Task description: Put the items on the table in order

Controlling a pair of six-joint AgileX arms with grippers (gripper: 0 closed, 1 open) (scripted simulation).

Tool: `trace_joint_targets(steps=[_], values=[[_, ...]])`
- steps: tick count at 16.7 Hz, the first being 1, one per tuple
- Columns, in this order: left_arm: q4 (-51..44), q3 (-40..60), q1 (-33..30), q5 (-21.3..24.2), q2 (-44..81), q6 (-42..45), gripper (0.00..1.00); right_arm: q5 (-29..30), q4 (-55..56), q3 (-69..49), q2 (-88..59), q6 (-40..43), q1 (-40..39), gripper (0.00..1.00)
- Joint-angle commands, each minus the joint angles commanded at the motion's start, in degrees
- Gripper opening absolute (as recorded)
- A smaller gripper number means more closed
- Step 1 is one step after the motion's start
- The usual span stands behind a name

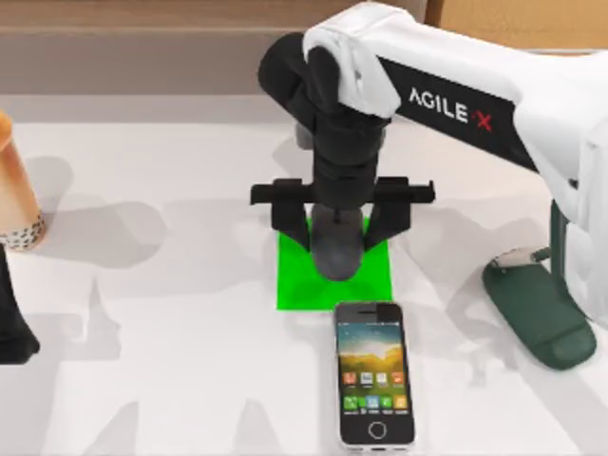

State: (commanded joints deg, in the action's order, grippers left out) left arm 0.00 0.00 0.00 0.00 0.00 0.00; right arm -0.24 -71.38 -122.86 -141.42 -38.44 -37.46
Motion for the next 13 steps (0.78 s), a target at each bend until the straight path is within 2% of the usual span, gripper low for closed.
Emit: trace_joint_targets(steps=[10, 13], values=[[0.00, 0.00, 0.00, 0.00, 0.00, 0.00, 1.00, 0.00, 1.96, 1.57, -0.39, -0.02, -0.01, 0.00], [0.00, 0.00, 0.00, 0.00, 0.00, 0.00, 1.00, 0.00, 1.96, 1.57, -0.39, -0.02, -0.01, 0.23]])
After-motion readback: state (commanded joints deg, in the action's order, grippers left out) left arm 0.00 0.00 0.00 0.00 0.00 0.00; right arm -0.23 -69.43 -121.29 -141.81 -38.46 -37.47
